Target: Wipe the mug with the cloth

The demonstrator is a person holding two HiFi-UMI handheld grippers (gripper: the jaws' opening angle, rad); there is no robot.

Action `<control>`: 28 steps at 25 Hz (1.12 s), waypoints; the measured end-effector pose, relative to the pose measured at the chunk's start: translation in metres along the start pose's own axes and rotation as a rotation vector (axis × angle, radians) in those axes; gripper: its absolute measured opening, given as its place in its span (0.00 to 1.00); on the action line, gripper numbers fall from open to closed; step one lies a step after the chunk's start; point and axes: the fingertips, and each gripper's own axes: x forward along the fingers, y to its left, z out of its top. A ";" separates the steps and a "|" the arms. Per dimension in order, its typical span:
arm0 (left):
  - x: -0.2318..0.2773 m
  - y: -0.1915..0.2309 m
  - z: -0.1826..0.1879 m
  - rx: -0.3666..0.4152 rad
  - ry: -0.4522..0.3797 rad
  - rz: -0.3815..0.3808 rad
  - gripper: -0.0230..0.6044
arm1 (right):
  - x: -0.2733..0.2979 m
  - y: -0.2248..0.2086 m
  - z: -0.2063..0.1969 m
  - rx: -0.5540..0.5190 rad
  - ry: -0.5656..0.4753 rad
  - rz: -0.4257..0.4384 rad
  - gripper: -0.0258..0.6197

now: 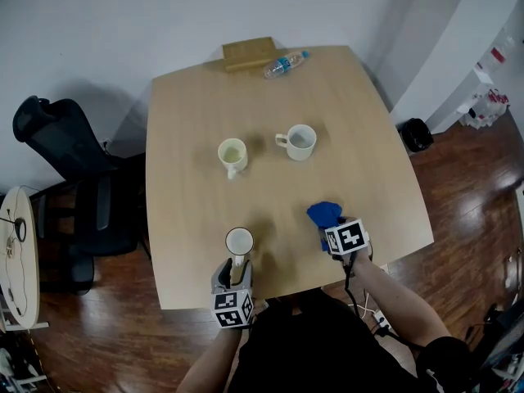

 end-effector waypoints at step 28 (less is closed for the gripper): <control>-0.248 -0.214 0.000 0.100 -0.317 -0.020 0.23 | -0.324 0.049 -0.158 -0.058 -0.821 0.342 0.05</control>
